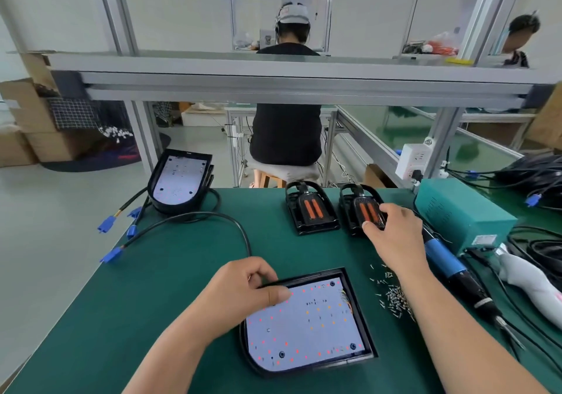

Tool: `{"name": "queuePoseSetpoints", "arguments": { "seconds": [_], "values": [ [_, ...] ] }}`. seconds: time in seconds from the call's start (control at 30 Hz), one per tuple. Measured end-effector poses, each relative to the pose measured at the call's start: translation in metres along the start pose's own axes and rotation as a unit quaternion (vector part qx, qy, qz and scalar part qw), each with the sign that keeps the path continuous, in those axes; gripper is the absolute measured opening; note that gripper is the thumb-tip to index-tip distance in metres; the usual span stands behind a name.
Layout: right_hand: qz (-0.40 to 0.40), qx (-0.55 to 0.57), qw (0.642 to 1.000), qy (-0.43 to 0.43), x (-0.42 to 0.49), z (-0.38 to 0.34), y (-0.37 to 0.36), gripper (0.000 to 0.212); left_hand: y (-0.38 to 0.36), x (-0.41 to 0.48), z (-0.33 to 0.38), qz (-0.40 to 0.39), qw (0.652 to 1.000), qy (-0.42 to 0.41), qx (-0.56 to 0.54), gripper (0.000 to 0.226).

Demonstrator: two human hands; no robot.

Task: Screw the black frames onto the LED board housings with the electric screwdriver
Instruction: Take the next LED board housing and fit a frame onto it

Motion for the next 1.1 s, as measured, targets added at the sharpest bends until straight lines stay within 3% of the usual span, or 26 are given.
{"name": "queuePoseSetpoints", "arguments": {
  "seconds": [0.27,0.43,0.6,0.73,0.87,1.1],
  "values": [
    [-0.030,-0.192,0.979,0.056,0.010,-0.012,-0.016,0.092,-0.001,0.003,-0.003,0.002,0.999,-0.009,-0.031,0.009],
    [-0.022,-0.207,0.977,0.054,0.013,-0.015,-0.015,0.080,-0.010,0.007,-0.006,-0.002,0.999,-0.003,-0.032,0.008],
    [-0.068,0.001,0.998,0.007,0.017,-0.009,-0.007,0.065,-0.009,0.007,-0.007,-0.004,1.000,-0.010,-0.025,0.011],
    [-0.061,0.201,0.978,0.012,0.013,-0.006,0.008,0.026,-0.009,0.008,-0.008,-0.013,1.000,-0.003,-0.023,0.012],
    [-0.088,0.337,0.936,0.047,-0.001,-0.008,0.026,0.047,-0.008,0.006,-0.004,-0.016,0.999,0.008,-0.050,0.013],
    [-0.197,0.369,0.892,0.173,-0.056,-0.010,0.039,0.073,-0.005,0.003,0.000,-0.012,0.998,0.026,-0.060,0.020]
  ]
}}
Point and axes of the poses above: each hand's wrist, its own x-axis towards the middle knuckle, its own y-axis out of the back of the hand, z = x × y, the point moved 6 cm from there along x, towards the middle knuckle, and after that the axes turned 14 degrees about -x, right-handed, at the moved point
